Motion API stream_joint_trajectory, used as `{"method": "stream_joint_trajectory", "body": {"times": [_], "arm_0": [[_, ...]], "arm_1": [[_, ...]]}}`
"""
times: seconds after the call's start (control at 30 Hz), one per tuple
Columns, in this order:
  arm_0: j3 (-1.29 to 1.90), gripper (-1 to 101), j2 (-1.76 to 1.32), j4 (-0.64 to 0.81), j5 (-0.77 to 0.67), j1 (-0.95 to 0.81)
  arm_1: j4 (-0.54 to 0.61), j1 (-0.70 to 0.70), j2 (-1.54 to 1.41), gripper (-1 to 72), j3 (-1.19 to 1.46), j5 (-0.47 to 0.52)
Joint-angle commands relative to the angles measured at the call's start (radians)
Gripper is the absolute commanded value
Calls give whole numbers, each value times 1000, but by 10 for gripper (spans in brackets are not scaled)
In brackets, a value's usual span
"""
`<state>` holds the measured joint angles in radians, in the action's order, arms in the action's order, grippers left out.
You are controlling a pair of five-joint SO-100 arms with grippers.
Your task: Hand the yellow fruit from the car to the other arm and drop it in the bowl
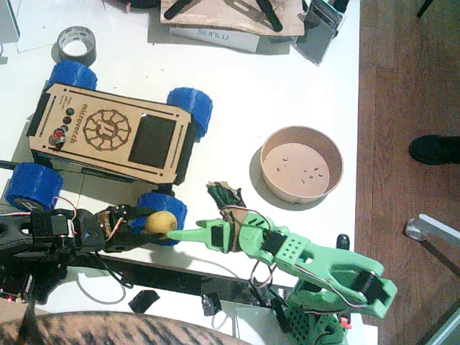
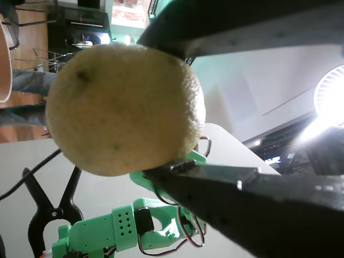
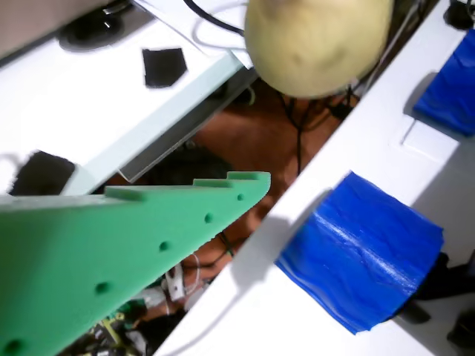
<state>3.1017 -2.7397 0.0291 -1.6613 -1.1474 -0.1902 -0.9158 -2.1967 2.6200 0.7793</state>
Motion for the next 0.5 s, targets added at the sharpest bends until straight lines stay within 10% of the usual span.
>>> {"method": "stream_joint_trajectory", "body": {"times": [0.0, 0.47], "arm_0": [[2, 1, -8, 35, -12, 2], [2, 1, -8, 31, -12, 2]], "arm_1": [[44, 9, 44, 471, -78, 20], [150, 0, 190, 454, -201, 32]]}}
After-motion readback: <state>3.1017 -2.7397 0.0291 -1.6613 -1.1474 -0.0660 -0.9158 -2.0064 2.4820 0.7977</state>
